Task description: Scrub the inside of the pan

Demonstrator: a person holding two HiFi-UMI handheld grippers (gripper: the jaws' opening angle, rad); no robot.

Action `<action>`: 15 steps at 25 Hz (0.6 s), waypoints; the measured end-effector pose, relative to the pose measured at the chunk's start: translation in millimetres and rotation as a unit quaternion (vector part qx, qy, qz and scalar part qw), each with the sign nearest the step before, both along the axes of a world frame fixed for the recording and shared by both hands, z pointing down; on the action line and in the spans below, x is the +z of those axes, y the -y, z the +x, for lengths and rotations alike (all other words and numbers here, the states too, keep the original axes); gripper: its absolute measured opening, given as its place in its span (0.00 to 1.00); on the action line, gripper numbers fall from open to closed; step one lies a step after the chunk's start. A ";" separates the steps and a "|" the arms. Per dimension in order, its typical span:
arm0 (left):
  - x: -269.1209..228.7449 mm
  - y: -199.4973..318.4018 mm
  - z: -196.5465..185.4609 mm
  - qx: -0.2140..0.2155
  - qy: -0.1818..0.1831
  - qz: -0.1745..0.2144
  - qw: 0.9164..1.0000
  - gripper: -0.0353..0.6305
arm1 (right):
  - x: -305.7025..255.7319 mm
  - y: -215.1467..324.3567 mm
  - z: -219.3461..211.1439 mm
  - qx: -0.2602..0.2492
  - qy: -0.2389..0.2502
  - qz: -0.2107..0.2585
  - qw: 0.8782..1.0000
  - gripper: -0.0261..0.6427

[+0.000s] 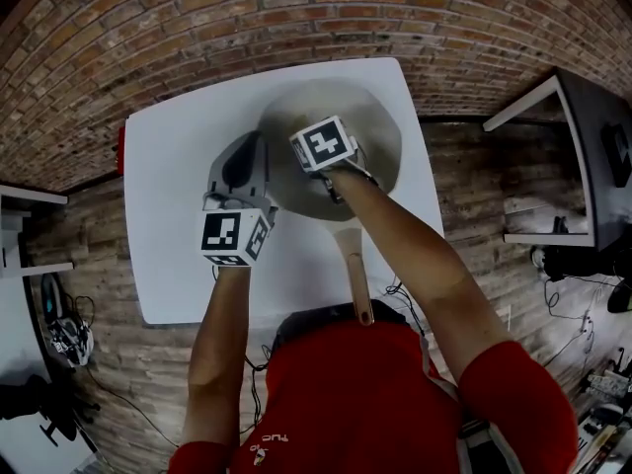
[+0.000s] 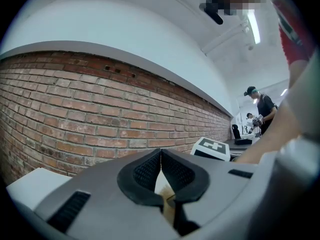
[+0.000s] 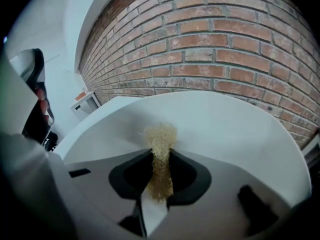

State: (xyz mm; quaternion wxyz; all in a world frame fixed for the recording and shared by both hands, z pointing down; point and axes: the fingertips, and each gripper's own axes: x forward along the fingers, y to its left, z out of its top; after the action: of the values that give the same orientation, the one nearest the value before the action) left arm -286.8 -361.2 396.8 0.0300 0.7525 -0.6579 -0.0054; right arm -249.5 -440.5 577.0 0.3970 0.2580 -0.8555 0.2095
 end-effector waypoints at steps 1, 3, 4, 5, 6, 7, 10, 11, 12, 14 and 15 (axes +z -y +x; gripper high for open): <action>-0.7 -0.2 -0.8 0.000 -0.001 0.001 1.000 0.08 | 2.0 3.1 5.9 0.006 -0.009 0.000 1.000 0.17; -1.8 -0.1 -2.1 0.000 -0.002 0.003 1.000 0.08 | 3.2 11.3 21.9 0.022 -0.028 0.002 0.999 0.17; -1.7 0.1 -2.1 0.000 -0.002 0.004 1.000 0.08 | 3.2 15.2 30.2 0.030 -0.034 0.003 0.999 0.17; -1.3 0.3 -1.7 0.001 -0.002 0.005 1.000 0.08 | 3.0 18.6 38.1 0.038 -0.040 0.004 0.999 0.17; -0.8 0.5 -1.1 0.002 -0.002 0.005 1.000 0.08 | 2.6 21.4 45.5 0.044 -0.044 0.005 0.998 0.17; -0.5 0.7 -0.5 0.003 -0.003 0.005 1.000 0.08 | 2.0 23.8 52.2 0.049 -0.047 0.006 0.998 0.17; -0.9 1.3 1.7 0.004 -0.003 0.006 1.000 0.08 | -1.0 29.8 70.3 0.061 -0.058 0.014 0.996 0.17; -0.9 1.3 2.4 0.005 -0.003 0.007 1.000 0.08 | -2.1 32.0 76.5 0.066 -0.063 0.018 0.996 0.17; -0.7 0.9 3.0 0.006 -0.003 0.007 1.000 0.08 | -2.9 33.0 80.9 0.070 -0.066 0.020 0.995 0.17; 0.0 -0.7 2.8 0.007 -0.003 0.007 1.000 0.08 | -4.7 28.4 79.9 0.068 -0.056 0.014 0.996 0.17; 0.2 -1.8 2.1 0.006 -0.003 0.006 1.000 0.08 | -6.3 24.0 76.5 0.062 -0.050 0.010 0.997 0.17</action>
State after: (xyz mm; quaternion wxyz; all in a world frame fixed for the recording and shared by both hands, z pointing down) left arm -284.7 -359.4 397.0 0.0269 0.7567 -0.6531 -0.0114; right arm -173.0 -464.5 570.7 0.4228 0.3249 -0.8189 0.2126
